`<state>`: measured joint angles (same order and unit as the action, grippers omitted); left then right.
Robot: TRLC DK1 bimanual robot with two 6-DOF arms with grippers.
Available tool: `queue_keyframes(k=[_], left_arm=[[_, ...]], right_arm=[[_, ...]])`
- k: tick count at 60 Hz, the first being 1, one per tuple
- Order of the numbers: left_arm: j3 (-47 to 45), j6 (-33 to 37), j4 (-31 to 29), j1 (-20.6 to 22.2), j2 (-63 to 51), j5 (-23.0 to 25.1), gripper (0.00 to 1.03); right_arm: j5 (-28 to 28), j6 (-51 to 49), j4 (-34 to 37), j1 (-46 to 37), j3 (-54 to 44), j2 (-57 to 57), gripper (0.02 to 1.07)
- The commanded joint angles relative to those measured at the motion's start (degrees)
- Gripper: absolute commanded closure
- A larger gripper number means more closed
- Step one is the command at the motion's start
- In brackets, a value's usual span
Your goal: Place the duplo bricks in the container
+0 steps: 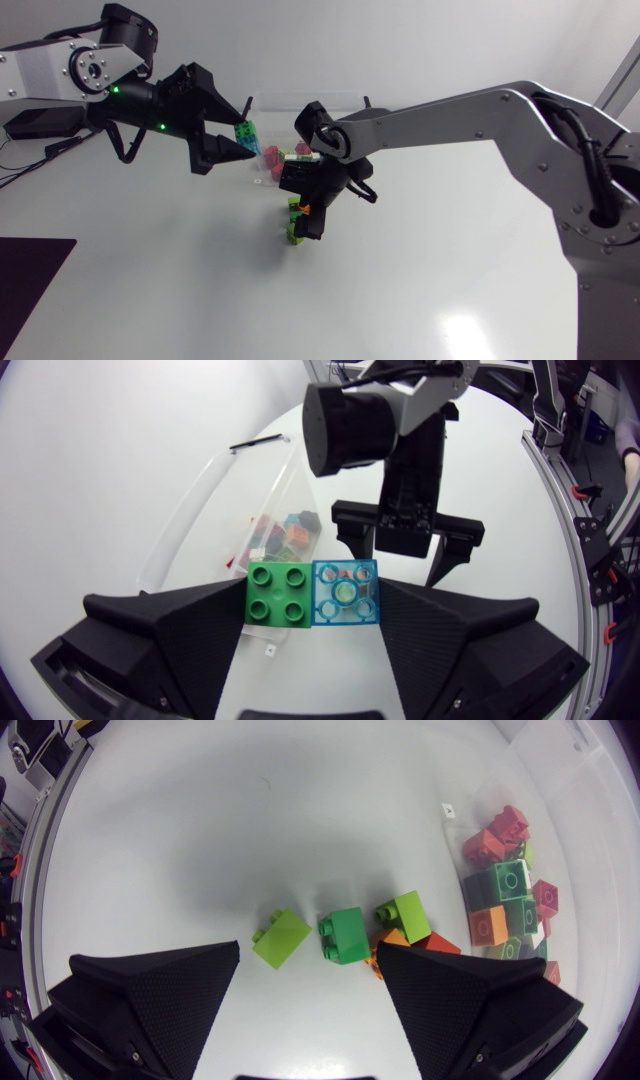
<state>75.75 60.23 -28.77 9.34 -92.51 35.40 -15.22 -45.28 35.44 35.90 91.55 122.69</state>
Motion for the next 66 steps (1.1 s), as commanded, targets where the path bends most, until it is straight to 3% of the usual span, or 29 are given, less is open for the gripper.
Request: queue_keyframes(k=[1, 26, 39, 48, 66], left_arm=[[2.0, -2.1, 0.4, -0.3, 0.2, 0.9, 0.35], [1.9, -1.7, 0.5, -0.7, -0.1, 1.1, 0.35], [3.4, -2.6, 1.3, -0.7, -0.1, 1.1, 0.35], [4.1, -3.2, 1.4, -0.2, -0.2, 1.1, 0.35], [5.6, -4.8, 2.7, -0.1, -0.7, 1.1, 0.35]], right_arm=[[-0.4, -1.5, 1.8, 0.5, 2.6, 2.7, 0.07], [-0.8, -2.3, 5.7, 1.2, 8.6, 8.4, 0.07], [-0.8, -1.9, 7.0, 2.0, 7.2, 7.7, 0.08], [-0.9, -1.7, 6.0, 2.2, 5.2, 7.4, 0.14], [-0.6, -0.1, 5.6, 2.2, 5.0, 6.9, 0.48]])
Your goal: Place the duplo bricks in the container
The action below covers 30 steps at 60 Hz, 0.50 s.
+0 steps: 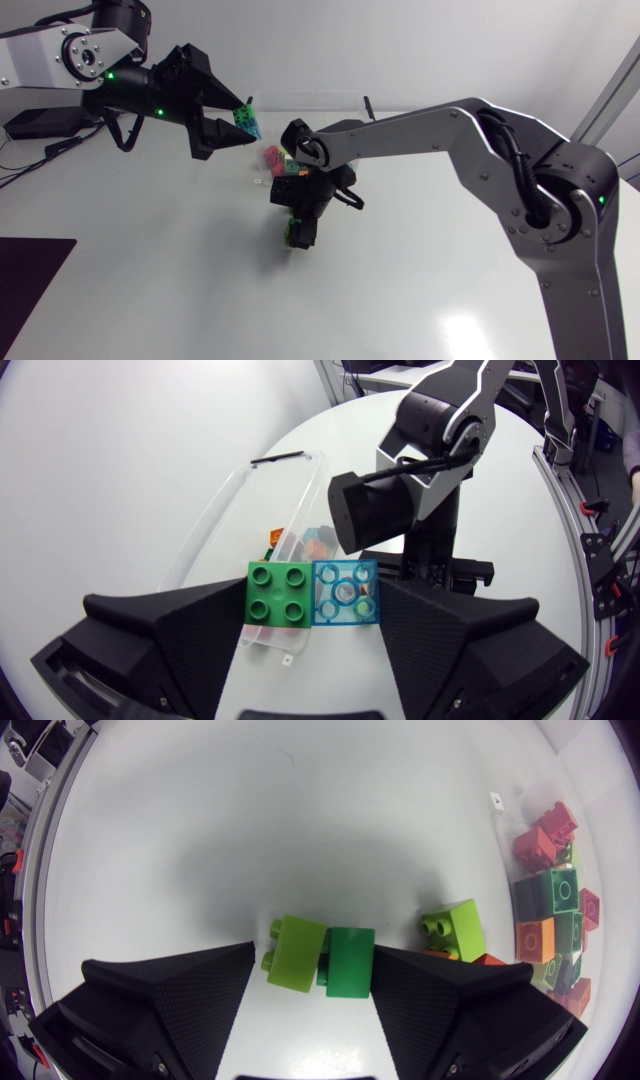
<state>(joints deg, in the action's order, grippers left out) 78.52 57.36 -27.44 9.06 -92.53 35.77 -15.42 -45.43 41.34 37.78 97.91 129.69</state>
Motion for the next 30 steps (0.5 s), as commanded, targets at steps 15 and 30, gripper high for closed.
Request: queue_keyframes(k=[15, 30], left_arm=[[6.8, -6.5, 5.7, 0.3, -4.9, 0.6, 0.35], [13.3, -11.2, 8.9, 0.7, -12.9, 0.3, 0.34]], right_arm=[[-0.4, 0.5, -0.6, 0.4, -4.2, -3.7, 0.62], [-0.4, 1.0, -0.4, -0.5, -9.2, -12.9, 0.62]])
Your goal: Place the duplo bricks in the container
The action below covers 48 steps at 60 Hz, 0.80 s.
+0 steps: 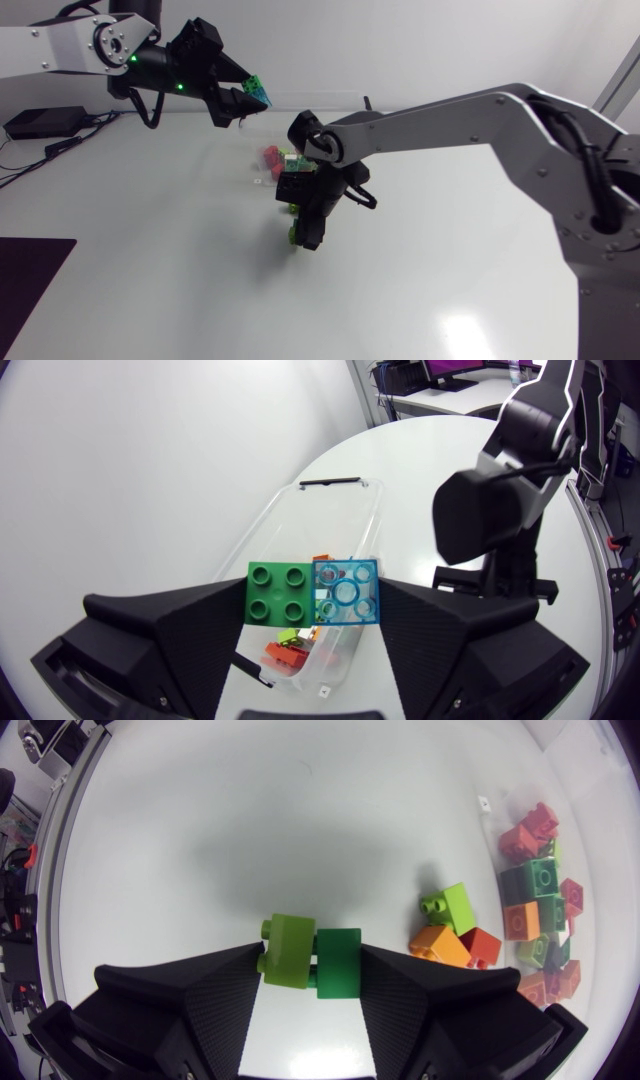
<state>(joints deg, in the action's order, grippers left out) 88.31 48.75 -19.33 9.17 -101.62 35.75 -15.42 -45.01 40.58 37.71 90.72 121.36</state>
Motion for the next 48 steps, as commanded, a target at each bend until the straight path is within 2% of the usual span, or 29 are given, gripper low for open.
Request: queue_keyframes(k=[1, 15, 27, 28, 31, 35, 48], left_arm=[[4.1, -2.8, 0.9, 0.6, -4.5, 0.1, 0.34], [14.0, -6.9, 3.2, 1.6, -14.4, -4.6, 0.30], [24.8, -10.5, 3.5, 2.3, -23.3, -10.8, 0.25], [25.5, -11.0, 3.5, 2.3, -23.8, -11.1, 0.25], [27.4, -11.9, 3.2, 2.6, -25.3, -12.6, 0.14], [27.4, -12.5, 3.2, 3.0, -25.3, -13.8, 0.06], [22.3, -15.7, 3.0, 3.2, -20.0, -16.2, 0.05]], right_arm=[[-0.4, 0.6, 0.5, -0.6, -2.3, -5.2, 0.62], [-1.3, 1.9, 1.0, -3.3, -5.0, -14.3, 0.62], [-1.7, 3.2, 0.8, -6.3, -5.2, -19.1, 0.62], [-1.7, 3.3, 0.8, -6.6, -5.2, -19.2, 0.62], [-1.7, 3.6, 0.4, -7.6, -4.9, -19.8, 0.62], [-2.5, 4.3, 0.0, -8.9, -4.2, -20.1, 0.62], [-4.0, 7.7, -2.7, -12.7, -0.7, -19.8, 0.62]])
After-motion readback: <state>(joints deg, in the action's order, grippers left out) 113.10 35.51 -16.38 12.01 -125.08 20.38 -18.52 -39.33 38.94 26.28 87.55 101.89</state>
